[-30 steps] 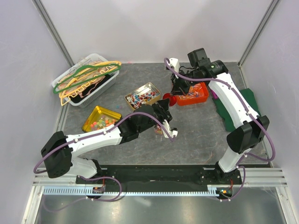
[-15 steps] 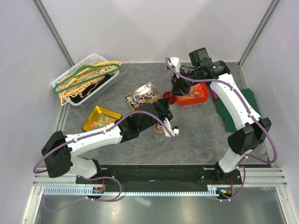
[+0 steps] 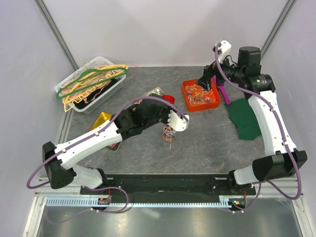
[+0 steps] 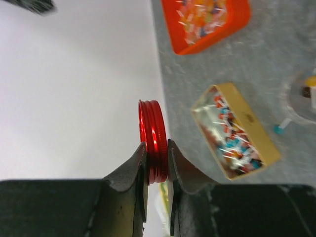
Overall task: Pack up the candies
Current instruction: Close the bottle lid on the packing bottle.
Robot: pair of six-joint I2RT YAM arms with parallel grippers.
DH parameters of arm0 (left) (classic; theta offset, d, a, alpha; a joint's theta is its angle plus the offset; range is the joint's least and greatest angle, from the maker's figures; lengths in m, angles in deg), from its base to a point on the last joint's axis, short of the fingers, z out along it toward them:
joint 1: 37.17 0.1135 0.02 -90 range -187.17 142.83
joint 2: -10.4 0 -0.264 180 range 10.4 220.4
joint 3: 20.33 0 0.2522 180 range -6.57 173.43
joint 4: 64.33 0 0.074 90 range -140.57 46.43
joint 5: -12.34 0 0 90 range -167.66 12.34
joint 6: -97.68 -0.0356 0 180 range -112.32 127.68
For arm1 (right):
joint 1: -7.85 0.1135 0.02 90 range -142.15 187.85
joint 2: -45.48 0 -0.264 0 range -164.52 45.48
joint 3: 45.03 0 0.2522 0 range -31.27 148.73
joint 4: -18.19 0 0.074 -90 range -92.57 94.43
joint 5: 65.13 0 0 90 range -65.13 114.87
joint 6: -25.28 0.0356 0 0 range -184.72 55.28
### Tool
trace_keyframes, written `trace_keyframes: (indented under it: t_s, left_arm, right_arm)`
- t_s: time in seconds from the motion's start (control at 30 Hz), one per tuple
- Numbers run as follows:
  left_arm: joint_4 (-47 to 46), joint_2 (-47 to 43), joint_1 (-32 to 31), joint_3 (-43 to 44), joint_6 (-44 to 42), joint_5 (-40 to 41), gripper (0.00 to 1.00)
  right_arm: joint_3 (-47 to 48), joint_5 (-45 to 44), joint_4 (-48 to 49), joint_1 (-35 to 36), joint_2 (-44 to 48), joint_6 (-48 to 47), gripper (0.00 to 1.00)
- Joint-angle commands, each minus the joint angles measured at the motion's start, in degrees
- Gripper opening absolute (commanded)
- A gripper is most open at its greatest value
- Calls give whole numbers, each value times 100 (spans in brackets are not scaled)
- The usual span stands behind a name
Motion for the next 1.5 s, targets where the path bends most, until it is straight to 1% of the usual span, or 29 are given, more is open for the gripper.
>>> trace_keyframes:
  t_s: [0.0, 0.03, 0.07, 0.1, 0.13, 0.17, 0.2, 0.27, 0.3, 0.4, 0.5, 0.6, 0.67, 0.7, 0.77, 0.8, 0.83, 0.93, 1.0, 1.07, 1.1, 1.13, 1.17, 1.2, 1.23, 1.3, 1.37, 1.4, 1.47]
  left_arm:
    - [1150, -593, 417, 77, 1391, -735, 2]
    - [1168, -647, 723, -19, 1488, -832, 2]
    - [1185, -699, 883, -29, 1603, -989, 2]
    - [1238, -717, 1041, -20, 1839, -1069, 2]
    - [1317, -683, 1356, 58, 1998, -1114, 2]
    - [1361, -613, 1490, 137, 2391, -1053, 2]
    - [1413, -534, 1717, 234, 2612, -992, 2]
    - [1791, -288, 1947, 638, 3252, -1262, 2]
    - [1835, -252, 2113, 709, 3456, -1368, 2]
    - [1748, -234, 2299, 649, 4002, -2088, 2]
    - [1301, -138, 2343, 464, 4389, -2502, 2]
    - [949, 55, 2405, 376, 4688, -3011, 2]
    - [791, 230, 2414, 367, 4776, -3398, 2]
    - [746, 293, 2431, 401, 4794, -3504, 2]
    - [632, 477, 2510, 498, 4899, -3890, 2]
    - [597, 643, 2554, 620, 4943, -4074, 2]
    - [562, 758, 2607, 691, 5031, -4485, 2]
    - [386, 1162, 2791, 946, 5250, -5199, 2]
    - [211, 1443, 2958, 1095, 5382, -5734, 2]
    - [131, 1619, 3037, 1201, 5488, -5938, 2]
    - [-26, 1725, 3064, 1263, 5532, -6078, 2]
    - [-132, 1761, 3082, 1272, 5698, -6123, 2]
    - [-220, 1770, 3125, 1272, 5760, -6176, 2]
    - [-334, 1778, 3143, 1263, 5839, -6255, 2]
    - [-509, 1770, 3161, 1254, 5971, -6256, 2]
    - [-695, 1744, 3187, 1211, 6077, -6291, 2]
    - [-932, 1717, 3205, 1167, 6287, -6334, 2]
    - [-994, 1717, 3205, 1149, 6375, -6457, 2]
    - [-1099, 1769, 3214, 1166, 6569, -6589, 2]
  right_arm:
    - [-837, -283, 1332, 27, 612, 726, 98]
    - [-1005, -283, 1438, 27, 735, 664, 98]
    - [-1198, -266, 1665, 27, 876, 290, 98]
    - [-1653, -204, 1815, 27, 1217, 51, 98]
    - [-1883, -82, 1947, 27, 1385, -273, 98]
    - [-1938, -46, 1888, 27, 1422, -433, 98]
    - [-1843, -133, 1765, 27, 1379, -435, 98]
    - [-1842, -369, 1728, 27, 1326, -330, 98]
    - [-1868, -327, 1781, 27, 1326, 62, 98]
    - [-1990, -90, 2079, 27, 1492, 749, 98]
    - [-2473, 726, 2545, 27, 1957, 227, 98]
    - [-2343, 666, 2774, 27, 1845, 583, 98]
    - [-2273, 728, 2792, 80, 1651, 506, 98]
    - [-2229, 336, 2792, 158, 1581, 523, 98]
    - [-2132, -35, 2573, 474, 1458, 120, 98]
    - [-2167, -542, 2546, 597, 1457, -20, 98]
    - [-2245, -755, 2546, 886, 1527, -405, 98]
    - [-2702, -1423, 2730, 1248, 1712, -820, 98]
    - [-2887, -1461, 2775, 1266, 1721, -848, 98]
    - [-3106, -1408, 2975, 1258, 1721, -622, 98]
    - [-3186, -1478, 3299, 1258, 1712, -385, 98]
    - [-3117, -1696, 3345, 1258, 1625, 27, 98]
    - [-2994, -1802, 3294, 1258, 1564, 831, 98]
    - [-2802, -1743, 2832, 1258, 1459, 1074, 98]
    - [-2295, -1585, 2497, 1249, 1292, 1112, 98]
    - [-2019, -1355, 2065, 1249, 1220, 1112, 98]
    - [-2061, -1120, 2045, 1249, 1342, 605, 98]
    - [-2209, -1135, 2358, 1249, 1430, 454, 98]
    - [-2571, -1031, 2633, 1249, 1502, 488, 98]
